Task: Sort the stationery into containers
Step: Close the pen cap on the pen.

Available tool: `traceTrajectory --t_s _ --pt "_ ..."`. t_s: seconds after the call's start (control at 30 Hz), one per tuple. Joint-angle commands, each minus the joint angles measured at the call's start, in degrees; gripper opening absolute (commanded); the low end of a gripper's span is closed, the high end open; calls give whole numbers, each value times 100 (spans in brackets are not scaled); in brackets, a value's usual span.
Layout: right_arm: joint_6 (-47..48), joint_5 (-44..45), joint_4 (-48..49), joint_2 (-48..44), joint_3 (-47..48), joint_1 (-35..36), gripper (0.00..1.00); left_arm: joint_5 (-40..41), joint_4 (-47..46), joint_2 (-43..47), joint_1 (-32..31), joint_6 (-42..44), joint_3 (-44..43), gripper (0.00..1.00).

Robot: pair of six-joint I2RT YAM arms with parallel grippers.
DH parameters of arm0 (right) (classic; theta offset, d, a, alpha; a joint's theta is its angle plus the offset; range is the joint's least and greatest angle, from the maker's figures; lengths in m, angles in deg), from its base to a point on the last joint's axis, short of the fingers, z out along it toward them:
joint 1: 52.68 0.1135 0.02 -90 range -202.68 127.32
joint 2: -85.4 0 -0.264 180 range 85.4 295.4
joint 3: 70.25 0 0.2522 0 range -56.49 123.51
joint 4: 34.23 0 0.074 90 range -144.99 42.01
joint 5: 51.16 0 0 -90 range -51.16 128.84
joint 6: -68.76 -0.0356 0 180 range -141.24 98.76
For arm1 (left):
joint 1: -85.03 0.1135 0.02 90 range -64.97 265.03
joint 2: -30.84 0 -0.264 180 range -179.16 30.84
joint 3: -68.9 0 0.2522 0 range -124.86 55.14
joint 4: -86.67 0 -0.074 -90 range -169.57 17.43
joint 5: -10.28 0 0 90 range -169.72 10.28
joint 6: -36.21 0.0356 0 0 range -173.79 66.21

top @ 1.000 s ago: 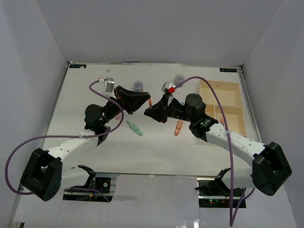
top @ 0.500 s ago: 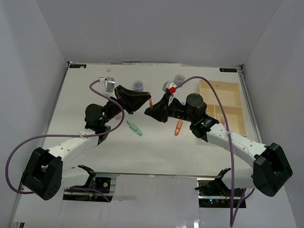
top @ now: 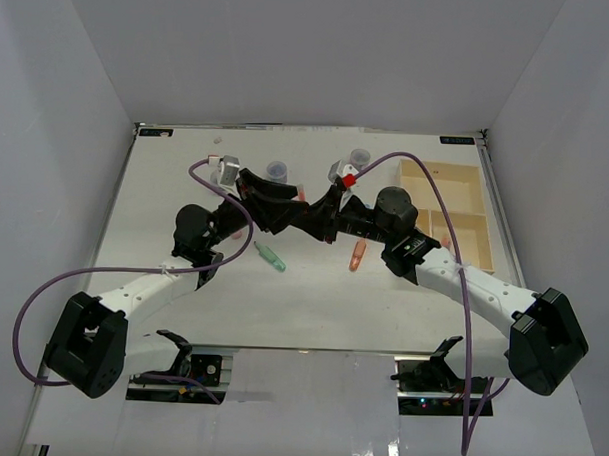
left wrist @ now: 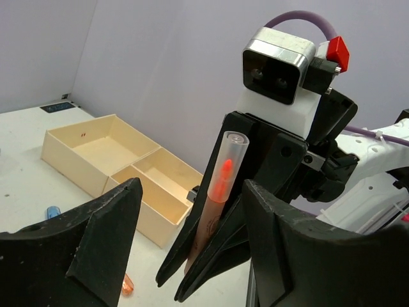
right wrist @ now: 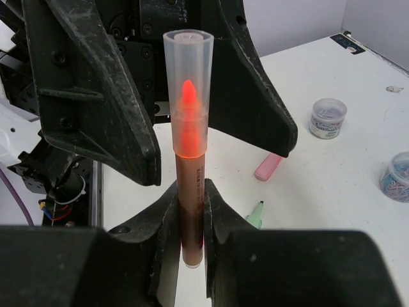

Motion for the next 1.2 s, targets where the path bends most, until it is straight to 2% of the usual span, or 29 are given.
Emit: traceTrajectory --t_s 0.0,0.07,0.2,0.3,0.5,0.67,0.83,0.93,0.97,1.17 --pt "101 64 375 -173 243 -26 8 -93 43 50 -12 41 -99 75" --pt "101 82 367 -190 225 -61 8 -110 87 68 -3 49 -125 86" --pt "84 126 332 -191 111 -176 8 -163 341 120 -12 154 -248 98" --pt "40 109 226 -208 84 -272 8 -111 771 243 -3 408 -432 98" --pt "92 -58 -449 -287 207 -299 8 232 2572 393 -3 1243 -1449 98" --pt "180 -41 -933 -445 321 -299 8 109 3854 156 -3 1894 -2497 98" --pt "189 -120 -1031 -542 348 -299 8 -75 4551 -221 -3 2124 -3227 98" --pt "189 -138 -1048 -560 392 -299 8 -251 4657 -397 -3 2036 -3360 93" --pt "198 -146 -1048 -560 401 -299 8 -356 4657 -433 -3 1931 -3368 88" --pt "198 -129 -1031 -525 462 -299 8 -708 4561 -696 -12 1561 -3403 75"
